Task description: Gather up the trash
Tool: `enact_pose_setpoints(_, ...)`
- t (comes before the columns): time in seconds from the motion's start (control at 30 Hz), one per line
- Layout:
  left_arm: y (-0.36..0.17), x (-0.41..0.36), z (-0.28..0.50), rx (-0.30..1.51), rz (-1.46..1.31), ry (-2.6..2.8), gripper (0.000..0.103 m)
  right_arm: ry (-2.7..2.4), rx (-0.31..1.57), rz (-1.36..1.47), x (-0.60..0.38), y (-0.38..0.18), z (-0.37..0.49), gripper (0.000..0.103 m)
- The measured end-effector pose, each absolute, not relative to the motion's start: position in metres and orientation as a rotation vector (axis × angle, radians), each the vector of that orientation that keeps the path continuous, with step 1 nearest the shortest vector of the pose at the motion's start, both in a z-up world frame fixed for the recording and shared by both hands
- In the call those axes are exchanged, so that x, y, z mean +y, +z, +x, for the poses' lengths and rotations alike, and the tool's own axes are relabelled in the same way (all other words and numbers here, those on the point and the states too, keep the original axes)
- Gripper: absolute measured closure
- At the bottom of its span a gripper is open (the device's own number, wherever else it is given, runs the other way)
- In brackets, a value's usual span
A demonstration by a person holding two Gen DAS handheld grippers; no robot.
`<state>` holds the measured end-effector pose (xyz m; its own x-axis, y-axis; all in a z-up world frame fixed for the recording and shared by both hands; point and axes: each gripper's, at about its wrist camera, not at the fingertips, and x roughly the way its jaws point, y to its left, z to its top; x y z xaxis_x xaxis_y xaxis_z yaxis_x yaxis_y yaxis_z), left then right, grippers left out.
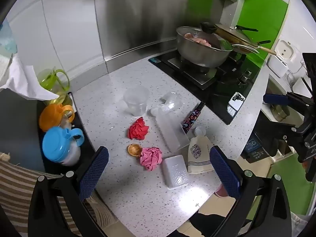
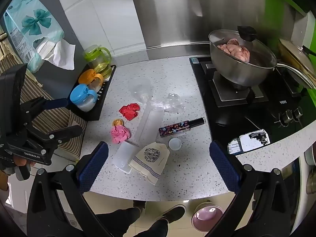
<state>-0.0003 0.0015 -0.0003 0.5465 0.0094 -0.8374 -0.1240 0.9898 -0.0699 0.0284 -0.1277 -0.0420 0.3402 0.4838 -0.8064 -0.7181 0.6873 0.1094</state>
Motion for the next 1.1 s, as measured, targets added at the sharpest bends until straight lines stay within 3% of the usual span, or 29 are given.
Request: enact_pose_setpoints(1.1,0.010,0.013,-0.004,0.970,-0.181,0.108,0.005,0.798,0.928,-0.280,-0.135,-0.042,0.031,0.003)
